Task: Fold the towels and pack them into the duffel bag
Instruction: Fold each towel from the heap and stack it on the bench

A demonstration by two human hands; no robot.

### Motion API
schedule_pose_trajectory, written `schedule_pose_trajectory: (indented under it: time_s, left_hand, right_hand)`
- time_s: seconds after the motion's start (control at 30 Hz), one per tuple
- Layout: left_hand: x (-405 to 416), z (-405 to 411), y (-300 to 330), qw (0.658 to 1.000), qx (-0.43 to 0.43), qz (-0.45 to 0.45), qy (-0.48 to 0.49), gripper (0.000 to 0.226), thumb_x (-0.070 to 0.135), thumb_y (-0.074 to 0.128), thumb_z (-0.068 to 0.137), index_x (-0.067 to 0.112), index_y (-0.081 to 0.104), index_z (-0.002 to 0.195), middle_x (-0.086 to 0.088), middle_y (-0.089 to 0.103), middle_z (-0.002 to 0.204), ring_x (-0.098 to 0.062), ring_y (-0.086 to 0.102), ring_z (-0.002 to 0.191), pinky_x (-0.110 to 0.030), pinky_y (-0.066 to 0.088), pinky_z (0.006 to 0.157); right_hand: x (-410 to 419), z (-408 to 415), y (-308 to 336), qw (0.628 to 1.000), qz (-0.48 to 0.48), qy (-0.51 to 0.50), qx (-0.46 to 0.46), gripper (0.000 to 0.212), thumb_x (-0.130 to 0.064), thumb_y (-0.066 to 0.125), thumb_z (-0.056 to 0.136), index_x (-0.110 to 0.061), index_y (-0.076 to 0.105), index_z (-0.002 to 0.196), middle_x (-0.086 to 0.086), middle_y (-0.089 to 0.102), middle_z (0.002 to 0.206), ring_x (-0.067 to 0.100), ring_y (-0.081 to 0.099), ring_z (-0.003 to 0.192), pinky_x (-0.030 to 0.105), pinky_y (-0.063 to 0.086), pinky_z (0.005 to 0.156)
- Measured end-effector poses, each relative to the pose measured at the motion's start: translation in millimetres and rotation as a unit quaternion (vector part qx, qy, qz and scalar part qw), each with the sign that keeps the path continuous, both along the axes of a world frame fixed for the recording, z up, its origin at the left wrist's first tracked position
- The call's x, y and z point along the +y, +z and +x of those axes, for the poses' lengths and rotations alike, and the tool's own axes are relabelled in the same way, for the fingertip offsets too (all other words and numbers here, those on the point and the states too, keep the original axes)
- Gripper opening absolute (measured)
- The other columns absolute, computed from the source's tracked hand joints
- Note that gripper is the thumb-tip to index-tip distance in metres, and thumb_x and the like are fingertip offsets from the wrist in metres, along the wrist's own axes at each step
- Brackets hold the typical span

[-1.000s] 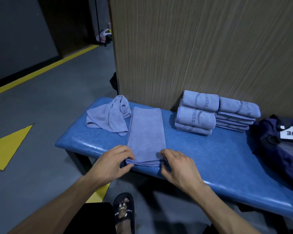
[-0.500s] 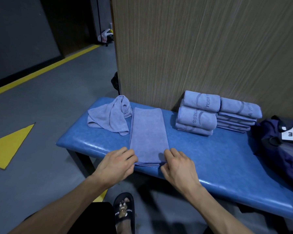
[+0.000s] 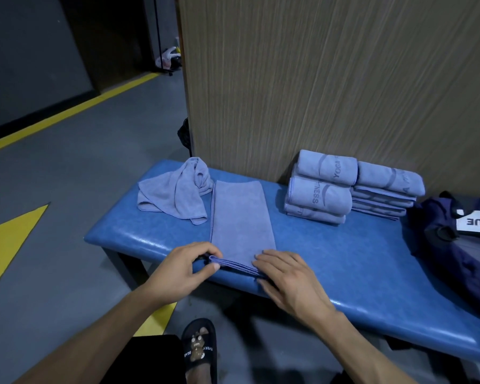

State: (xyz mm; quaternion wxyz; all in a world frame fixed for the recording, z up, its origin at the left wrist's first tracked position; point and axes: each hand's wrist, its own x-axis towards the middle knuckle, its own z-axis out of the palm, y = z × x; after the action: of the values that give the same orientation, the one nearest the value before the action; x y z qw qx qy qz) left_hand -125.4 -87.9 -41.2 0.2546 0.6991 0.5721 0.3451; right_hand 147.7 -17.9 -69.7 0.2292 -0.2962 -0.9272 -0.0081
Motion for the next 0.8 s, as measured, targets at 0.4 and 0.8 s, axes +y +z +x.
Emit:
schedule_pose_trajectory:
  time_s: [0.4,0.8]
  left_hand:
    - [20.1,2.3,-6.9,0.987,-0.075,-0.104,0.095,0.019,0.029,0.057,0.103,0.023,0.067,0.088,0.015,0.062,0.068,-0.005,0.055,0.062,-0.037,0.049,0.070]
    - [37.1,14.7,-6.4,0.978,0.023,-0.111,0.177,0.033,0.036,0.048,0.104,0.017,0.057,0.078,0.003,0.057,0.064,-0.012,0.055,0.065,-0.041,0.049,0.075]
  right_hand:
    - [25.3,-10.3,26.0,0.942,-0.280,-0.100,0.156,0.013,-0.031,0.066,0.097,-0.024,0.075,0.092,-0.018,0.071,0.079,-0.003,0.063,0.075,0.016,0.046,0.073]
    - [41.9,-23.8,19.3,0.912,-0.317,-0.199,0.170,0.027,-0.041,0.063,0.096,-0.023,0.069,0.077,-0.008,0.066,0.066,0.013,0.057,0.067,0.035,0.048,0.069]
